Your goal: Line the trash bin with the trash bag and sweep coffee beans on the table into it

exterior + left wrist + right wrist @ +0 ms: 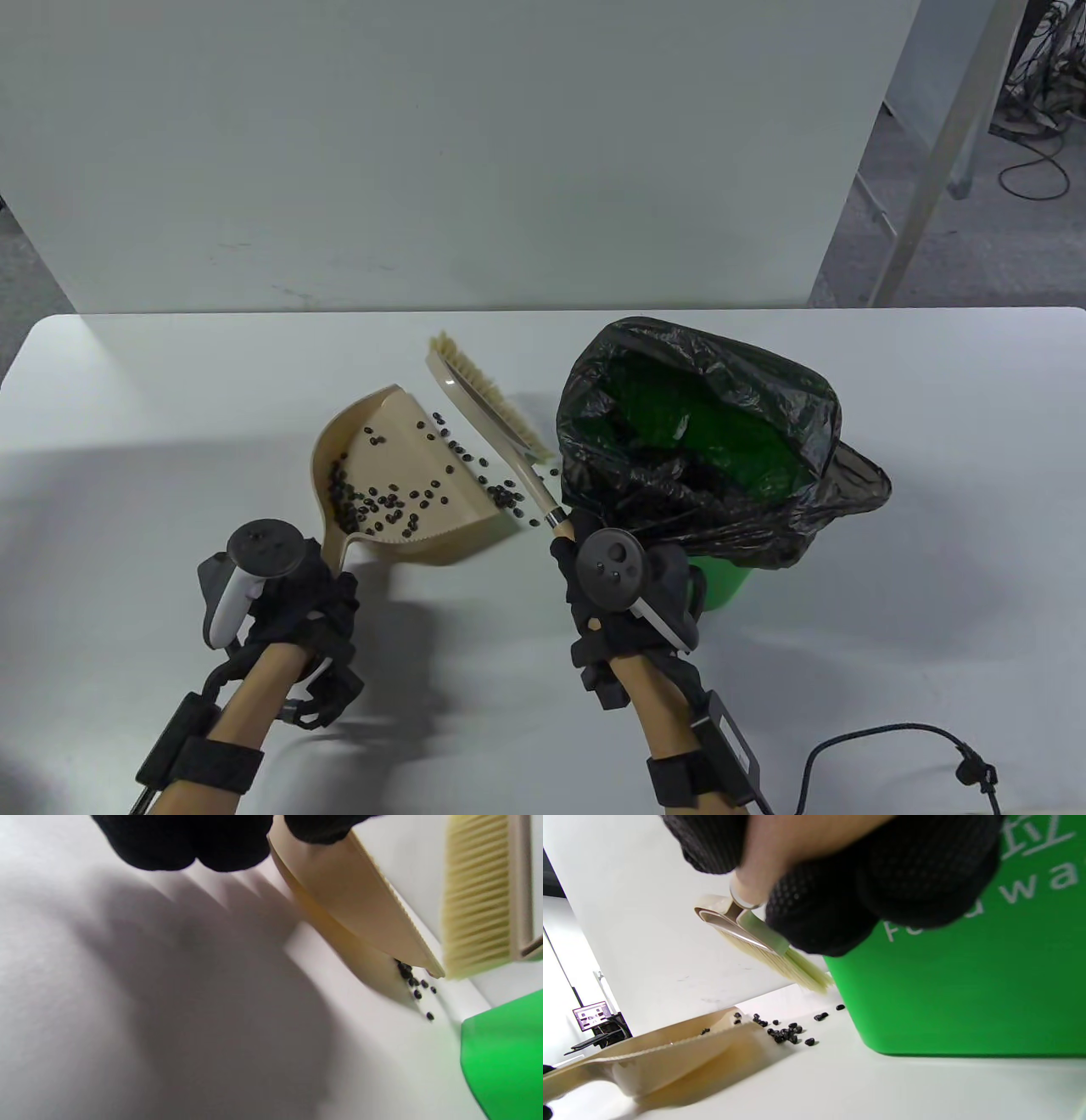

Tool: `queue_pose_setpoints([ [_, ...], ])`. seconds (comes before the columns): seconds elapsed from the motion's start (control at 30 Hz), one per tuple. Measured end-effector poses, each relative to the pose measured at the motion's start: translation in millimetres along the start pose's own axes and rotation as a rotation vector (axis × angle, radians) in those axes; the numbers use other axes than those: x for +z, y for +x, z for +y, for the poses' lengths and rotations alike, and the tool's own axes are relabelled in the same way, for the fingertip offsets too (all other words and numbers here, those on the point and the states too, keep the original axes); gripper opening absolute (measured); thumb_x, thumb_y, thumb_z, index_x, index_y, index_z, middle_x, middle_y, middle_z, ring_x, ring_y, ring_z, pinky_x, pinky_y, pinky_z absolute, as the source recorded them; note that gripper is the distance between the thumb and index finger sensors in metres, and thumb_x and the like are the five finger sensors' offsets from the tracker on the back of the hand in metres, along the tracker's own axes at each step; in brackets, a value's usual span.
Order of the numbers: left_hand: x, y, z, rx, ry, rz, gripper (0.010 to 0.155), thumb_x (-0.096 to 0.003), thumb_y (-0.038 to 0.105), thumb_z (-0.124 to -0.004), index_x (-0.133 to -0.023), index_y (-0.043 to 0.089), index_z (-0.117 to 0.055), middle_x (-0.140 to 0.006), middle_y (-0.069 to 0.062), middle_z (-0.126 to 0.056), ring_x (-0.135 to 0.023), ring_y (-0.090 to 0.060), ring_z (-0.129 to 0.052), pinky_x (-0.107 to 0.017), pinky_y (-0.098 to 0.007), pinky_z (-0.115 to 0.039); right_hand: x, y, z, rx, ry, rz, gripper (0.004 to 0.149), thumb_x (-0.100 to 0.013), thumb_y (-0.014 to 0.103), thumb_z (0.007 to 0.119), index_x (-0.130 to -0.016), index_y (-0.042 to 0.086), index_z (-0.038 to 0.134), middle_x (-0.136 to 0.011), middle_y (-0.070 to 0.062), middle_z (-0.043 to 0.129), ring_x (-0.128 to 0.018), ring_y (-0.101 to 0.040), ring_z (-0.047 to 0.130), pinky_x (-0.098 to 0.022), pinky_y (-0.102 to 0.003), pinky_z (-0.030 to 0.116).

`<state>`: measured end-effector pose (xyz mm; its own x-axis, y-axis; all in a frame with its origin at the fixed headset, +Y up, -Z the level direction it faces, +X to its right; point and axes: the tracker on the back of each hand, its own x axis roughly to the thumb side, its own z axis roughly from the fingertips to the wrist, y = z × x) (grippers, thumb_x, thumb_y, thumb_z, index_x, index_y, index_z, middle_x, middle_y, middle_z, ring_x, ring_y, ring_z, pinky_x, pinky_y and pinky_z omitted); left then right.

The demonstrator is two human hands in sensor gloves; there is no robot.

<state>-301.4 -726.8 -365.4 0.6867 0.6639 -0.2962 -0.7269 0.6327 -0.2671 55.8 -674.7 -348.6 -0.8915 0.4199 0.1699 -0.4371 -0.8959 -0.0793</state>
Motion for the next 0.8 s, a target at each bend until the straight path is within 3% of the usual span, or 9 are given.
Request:
queue_pose_setpoints([
  [0.23, 3, 3, 10, 0.071, 0.068, -0.088, 0.077, -0.0654, 0.026, -0.060, -0.111, -0.009, -0.009, -0.108, -0.028, -0.042, -0.076, -0.030, -0.081, -0.060, -0.061, -0.075, 2, 3, -1, 0.003, -0.011, 0.038, 0.055, -0.063, 0.036, 0.058, -0.104, 0.000, 0.061, -0.079, -0.016, 0.091, -0.045, -0.021, 0.101, -0.030, -0.040, 0.092],
  [0.5, 11, 7, 28, 0.190, 0.161, -0.130, 0.077, -0.0658, 0.026, -0.060, -0.111, -0.009, -0.009, -0.108, -0.028, -0.042, -0.075, -0.029, -0.081, -0.060, -0.060, -0.076, 5, -2, -5, -0.129, 0.001, 0.119, 0.055, -0.064, 0.036, 0.057, -0.104, -0.001, 0.060, -0.079, -0.016, 0.091, -0.045, -0.021, 0.101, -0.030, -0.040, 0.092],
  [0.8, 31, 50, 41, 0.121, 0.295, -0.256, 0.077, -0.0658, 0.026, -0.062, -0.112, -0.009, -0.011, -0.108, -0.028, -0.044, -0.074, -0.030, -0.082, -0.059, -0.060, -0.076, 2, -4, -2, -0.121, 0.029, 0.127, 0.054, -0.064, 0.036, 0.057, -0.104, -0.001, 0.061, -0.079, -0.017, 0.091, -0.045, -0.022, 0.102, -0.030, -0.040, 0.092],
])
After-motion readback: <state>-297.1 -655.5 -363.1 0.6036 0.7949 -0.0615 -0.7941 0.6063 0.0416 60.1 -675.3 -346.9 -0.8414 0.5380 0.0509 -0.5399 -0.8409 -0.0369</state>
